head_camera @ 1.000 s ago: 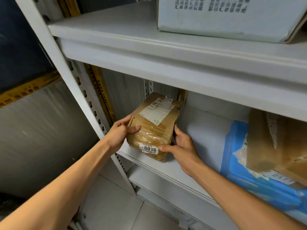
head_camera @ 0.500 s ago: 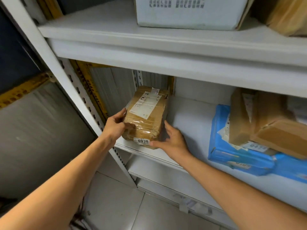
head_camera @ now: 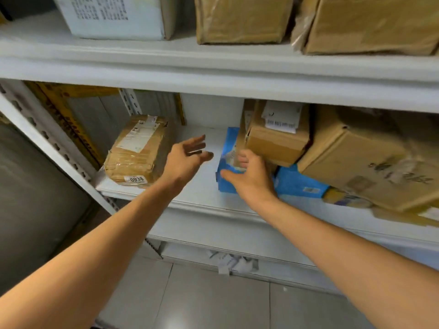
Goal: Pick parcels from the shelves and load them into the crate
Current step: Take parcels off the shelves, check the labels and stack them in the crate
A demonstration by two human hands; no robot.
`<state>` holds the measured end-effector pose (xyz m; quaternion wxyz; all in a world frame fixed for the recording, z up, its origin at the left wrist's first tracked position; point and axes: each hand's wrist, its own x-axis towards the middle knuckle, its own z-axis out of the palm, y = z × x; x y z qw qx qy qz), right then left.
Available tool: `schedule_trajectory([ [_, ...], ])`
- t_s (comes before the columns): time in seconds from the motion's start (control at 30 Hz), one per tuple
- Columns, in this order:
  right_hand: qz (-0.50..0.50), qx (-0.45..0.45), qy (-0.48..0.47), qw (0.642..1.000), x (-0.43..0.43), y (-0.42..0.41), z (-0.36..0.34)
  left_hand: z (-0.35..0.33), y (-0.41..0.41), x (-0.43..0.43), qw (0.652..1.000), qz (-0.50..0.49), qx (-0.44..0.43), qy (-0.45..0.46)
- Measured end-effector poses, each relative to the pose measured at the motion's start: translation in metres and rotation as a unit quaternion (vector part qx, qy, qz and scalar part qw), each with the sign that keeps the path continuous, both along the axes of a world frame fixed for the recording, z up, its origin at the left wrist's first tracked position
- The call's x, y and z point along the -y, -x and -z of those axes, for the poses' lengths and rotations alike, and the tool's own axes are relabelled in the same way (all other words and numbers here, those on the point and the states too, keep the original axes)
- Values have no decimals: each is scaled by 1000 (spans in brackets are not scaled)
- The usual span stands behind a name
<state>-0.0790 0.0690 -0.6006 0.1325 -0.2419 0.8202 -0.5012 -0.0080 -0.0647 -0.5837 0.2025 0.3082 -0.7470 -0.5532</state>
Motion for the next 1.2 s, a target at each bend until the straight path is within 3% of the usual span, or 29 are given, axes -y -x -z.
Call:
schedule_trajectory([
  [0.23,123,-96,9,988,-74,-8,-24,-23,47,-66,996,16,-42,-80],
  [0.43,60,-47,-46,996,-77,0,-33,-24,71,-79,992,4,-51,-116],
  [0.6,112,20,-7,993,-68,13,-43,-24,73,-78,987,-17,-55,-151],
  [0.87,154,-14,84,984,-76,8,-32,-17,34,-76,973,3,-83,-216],
  [1.07,103,38,65,992,-72,14,-32,-11,6,-74,971,62,-58,-223],
  [1.2,71,21,61,995,-80,10,-20,-4,-16,-75,974,44,-39,-220],
])
